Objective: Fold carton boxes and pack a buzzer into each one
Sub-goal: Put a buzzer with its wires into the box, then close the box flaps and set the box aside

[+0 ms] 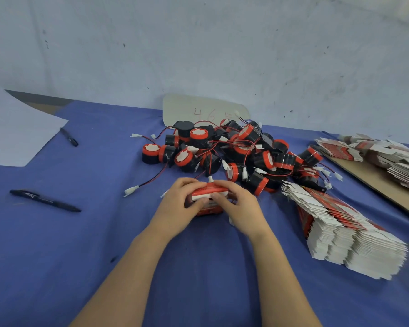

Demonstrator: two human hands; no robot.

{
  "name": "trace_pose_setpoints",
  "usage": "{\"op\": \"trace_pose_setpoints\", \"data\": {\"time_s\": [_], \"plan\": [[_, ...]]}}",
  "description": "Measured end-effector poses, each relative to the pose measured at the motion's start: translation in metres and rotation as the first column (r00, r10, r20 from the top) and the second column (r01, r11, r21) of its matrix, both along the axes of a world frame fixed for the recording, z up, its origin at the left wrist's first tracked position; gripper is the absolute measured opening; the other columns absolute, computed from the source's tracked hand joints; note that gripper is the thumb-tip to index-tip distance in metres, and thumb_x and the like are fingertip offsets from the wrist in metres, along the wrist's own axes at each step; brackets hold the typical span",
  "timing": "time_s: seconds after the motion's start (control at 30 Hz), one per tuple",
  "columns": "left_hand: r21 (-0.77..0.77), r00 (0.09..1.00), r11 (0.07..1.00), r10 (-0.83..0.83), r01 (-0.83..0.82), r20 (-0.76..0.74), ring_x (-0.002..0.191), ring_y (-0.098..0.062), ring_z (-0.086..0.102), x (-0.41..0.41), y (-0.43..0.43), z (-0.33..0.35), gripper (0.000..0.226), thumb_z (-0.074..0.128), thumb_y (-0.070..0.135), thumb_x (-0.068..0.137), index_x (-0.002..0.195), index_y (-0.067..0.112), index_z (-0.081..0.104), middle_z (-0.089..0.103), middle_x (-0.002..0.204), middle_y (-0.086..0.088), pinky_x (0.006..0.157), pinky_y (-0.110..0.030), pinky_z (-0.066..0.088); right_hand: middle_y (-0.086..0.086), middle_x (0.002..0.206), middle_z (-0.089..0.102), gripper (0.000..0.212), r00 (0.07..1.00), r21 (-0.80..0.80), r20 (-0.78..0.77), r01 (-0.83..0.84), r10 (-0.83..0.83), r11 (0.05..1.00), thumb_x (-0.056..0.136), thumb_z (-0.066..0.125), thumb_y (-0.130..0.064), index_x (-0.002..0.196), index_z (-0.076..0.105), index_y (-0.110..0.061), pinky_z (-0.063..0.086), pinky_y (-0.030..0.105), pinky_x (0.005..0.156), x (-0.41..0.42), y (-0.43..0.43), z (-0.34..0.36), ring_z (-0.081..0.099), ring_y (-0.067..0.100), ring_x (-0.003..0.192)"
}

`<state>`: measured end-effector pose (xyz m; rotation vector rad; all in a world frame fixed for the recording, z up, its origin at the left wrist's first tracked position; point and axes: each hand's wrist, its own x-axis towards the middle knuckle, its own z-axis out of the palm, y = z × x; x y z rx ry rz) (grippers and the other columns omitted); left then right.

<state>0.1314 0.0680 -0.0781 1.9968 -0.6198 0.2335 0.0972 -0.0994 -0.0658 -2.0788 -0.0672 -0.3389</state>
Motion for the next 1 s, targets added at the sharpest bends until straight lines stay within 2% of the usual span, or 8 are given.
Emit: {"op": "trace_pose_setpoints", "data": {"time_s": [0.17,0.27,0.4,0.5,0.57,0.7,0.87,1.0], "plan": [[-0.045,1.000,0.999,-0.005,0.004,-0.023,0.109,-0.003,0.049,-0.001,0.001,0.001,0.030,0.059,0.015,0.093,0.122,0.023,0.061,0.049,0.124,0.007,0.085,-0.003,0.040,-0.016,0.092,0.064,0.025,1.000,0.007,-0.030,-0.006,0.006,1.000,0.094,0.059,-0.027,0.119,0.065,-0.026,0.040,0.004,0.056,0.001,0.003,0.002,0.053,-0.012,0.061],[-0.065,0.994,0.998,-0.014,0.007,-0.106,0.121,-0.009,0.043,-0.005,-0.006,0.001,0.028,0.051,0.007,0.094,0.116,0.022,0.057,0.044,0.130,0.006,0.099,-0.021,0.043,-0.027,0.077,0.062,0.020,0.997,0.081,-0.079,-0.002,0.008,0.997,0.099,0.049,-0.027,0.106,0.066,-0.035,0.040,0.004,0.057,0.000,0.007,0.003,0.055,-0.014,0.068],[-0.185,0.944,0.978,0.031,-0.096,-0.328,0.141,-0.011,0.021,-0.011,-0.021,0.006,0.026,0.030,0.018,0.104,0.115,0.024,0.052,0.024,0.150,0.007,0.114,-0.035,0.025,-0.006,0.102,0.065,0.019,0.990,0.252,-0.135,0.074,-0.041,0.965,0.098,0.051,-0.021,0.109,0.064,-0.030,0.045,0.010,0.069,0.005,0.012,-0.001,0.060,-0.005,0.080],[-0.148,0.923,0.968,0.136,-0.201,-0.360,0.147,-0.018,0.011,-0.013,-0.026,0.008,0.043,0.032,0.021,0.104,0.146,0.019,0.026,0.006,0.160,-0.003,0.118,-0.038,0.020,0.006,0.118,0.060,0.033,0.968,0.349,-0.246,0.144,-0.058,0.926,0.098,0.052,-0.024,0.130,0.053,-0.017,0.049,0.024,0.077,0.006,0.015,0.000,0.059,0.006,0.085],[-0.137,0.891,0.954,0.191,-0.267,-0.413,0.147,-0.020,0.012,-0.013,-0.025,0.010,0.059,0.037,0.022,0.103,0.153,0.015,0.007,0.007,0.161,-0.004,0.117,-0.035,0.019,0.003,0.103,0.065,0.023,0.966,0.313,-0.252,0.134,-0.054,0.940,0.100,0.048,-0.023,0.116,0.062,-0.015,0.044,0.017,0.062,0.006,0.017,0.000,0.055,0.000,0.067],[-0.105,0.844,0.949,0.209,-0.297,-0.494,0.126,-0.027,0.047,-0.014,-0.027,0.009,0.045,0.036,0.029,0.103,0.144,0.011,0.031,0.044,0.143,-0.012,0.102,-0.038,0.041,-0.003,0.090,0.066,0.022,0.969,0.262,-0.240,0.128,-0.064,0.957,0.101,0.042,-0.020,0.100,0.065,-0.022,0.040,0.015,0.054,0.007,0.020,0.002,0.055,0.004,0.068],[-0.136,0.905,0.979,0.081,-0.151,-0.417,0.133,-0.017,0.039,-0.015,-0.020,0.006,0.067,0.047,0.028,0.099,0.153,0.024,0.008,0.034,0.150,0.000,0.098,-0.022,0.033,-0.002,0.104,0.060,0.035,0.974,0.319,-0.211,0.150,-0.084,0.936,0.101,0.044,-0.024,0.135,0.047,-0.032,0.050,0.019,0.055,0.004,0.019,0.002,0.060,-0.001,0.067],[-0.187,0.896,0.976,0.019,-0.113,-0.444,0.114,-0.010,0.049,-0.011,-0.011,0.009,0.050,0.051,0.014,0.095,0.140,0.034,0.040,0.047,0.135,0.003,0.086,-0.017,0.043,-0.002,0.123,0.059,0.033,0.988,0.188,-0.137,0.099,-0.074,0.977,0.100,0.047,-0.026,0.133,0.053,-0.030,0.042,0.004,0.056,0.003,0.018,0.002,0.054,-0.003,0.079]]}}
